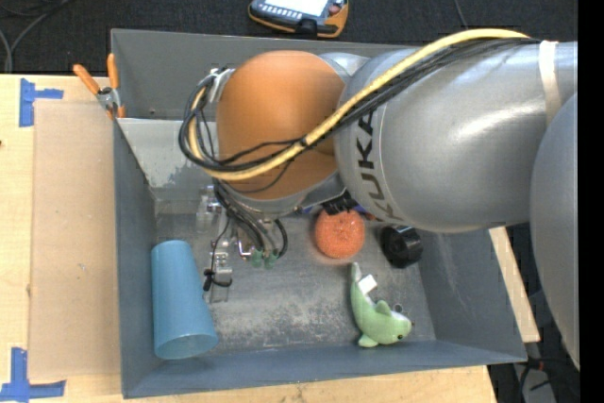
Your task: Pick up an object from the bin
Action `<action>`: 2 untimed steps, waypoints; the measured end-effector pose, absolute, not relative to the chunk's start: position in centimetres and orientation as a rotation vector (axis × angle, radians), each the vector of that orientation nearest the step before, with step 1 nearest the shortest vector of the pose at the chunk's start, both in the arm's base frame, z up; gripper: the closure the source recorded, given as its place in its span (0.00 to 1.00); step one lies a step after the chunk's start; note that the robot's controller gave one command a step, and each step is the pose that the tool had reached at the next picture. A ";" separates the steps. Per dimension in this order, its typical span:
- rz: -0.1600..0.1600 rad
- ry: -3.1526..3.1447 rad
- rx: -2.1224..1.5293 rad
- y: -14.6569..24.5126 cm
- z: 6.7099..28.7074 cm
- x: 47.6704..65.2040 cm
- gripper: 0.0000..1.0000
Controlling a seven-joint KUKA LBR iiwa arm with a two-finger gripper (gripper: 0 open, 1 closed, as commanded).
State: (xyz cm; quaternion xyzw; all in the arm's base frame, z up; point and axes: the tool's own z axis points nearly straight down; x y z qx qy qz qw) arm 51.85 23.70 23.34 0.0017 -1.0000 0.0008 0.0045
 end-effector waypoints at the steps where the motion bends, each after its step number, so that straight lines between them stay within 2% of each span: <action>1: 0.000 -3.140 -0.005 23.5 23.7 52.1 0.00; 2: -0.002 -3.001 0.939 23.4 11.4 57.1 0.00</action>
Offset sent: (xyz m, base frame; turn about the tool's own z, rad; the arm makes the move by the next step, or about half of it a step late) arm 0.0666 -0.0053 -0.1634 -0.7931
